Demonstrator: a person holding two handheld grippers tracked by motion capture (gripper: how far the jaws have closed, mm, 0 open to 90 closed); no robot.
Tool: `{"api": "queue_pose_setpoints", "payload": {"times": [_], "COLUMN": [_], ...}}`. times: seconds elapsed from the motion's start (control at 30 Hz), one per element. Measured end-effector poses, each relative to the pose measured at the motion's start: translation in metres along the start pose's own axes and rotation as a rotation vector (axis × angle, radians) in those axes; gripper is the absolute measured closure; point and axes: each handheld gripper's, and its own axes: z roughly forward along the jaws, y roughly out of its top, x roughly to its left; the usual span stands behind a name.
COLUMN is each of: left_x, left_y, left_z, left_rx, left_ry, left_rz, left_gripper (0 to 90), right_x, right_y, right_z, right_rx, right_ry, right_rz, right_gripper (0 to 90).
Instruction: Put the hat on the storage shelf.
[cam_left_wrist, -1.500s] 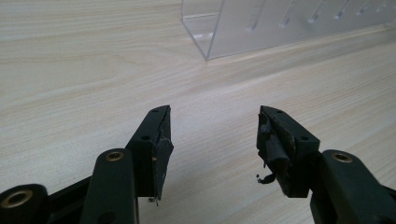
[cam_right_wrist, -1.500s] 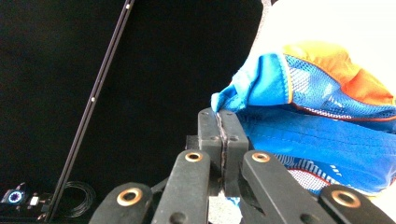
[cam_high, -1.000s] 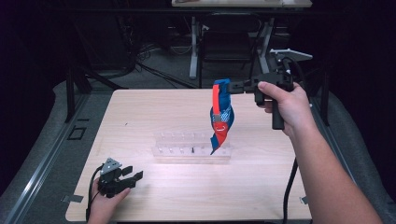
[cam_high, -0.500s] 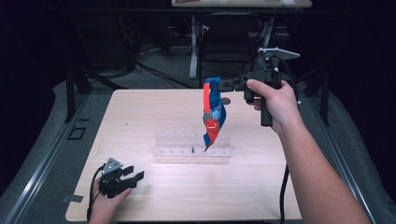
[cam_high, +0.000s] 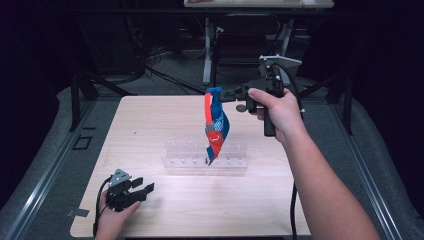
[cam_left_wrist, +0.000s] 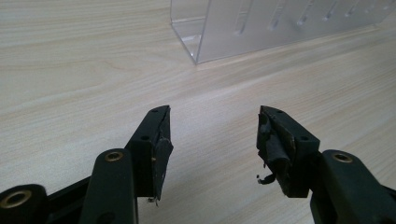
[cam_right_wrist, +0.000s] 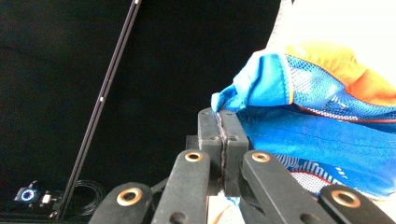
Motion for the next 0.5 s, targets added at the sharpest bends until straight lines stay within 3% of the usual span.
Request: {"api": "queue_pose_setpoints", "payload": {"times": [0.5], "left_x": [0.0], "left_y": [0.001], "left_z": [-0.001], "left_rx": [0.0], "left_ry": [-0.002], "left_rz": [0.001], "left_gripper": [45.3], "right_x": [-0.002], "right_y": [0.001], "right_z": [0.021], "right_rx": [0.015], "right_ry": [0.013], "right_rz": [0.003], "right_gripper": [90.0]}}
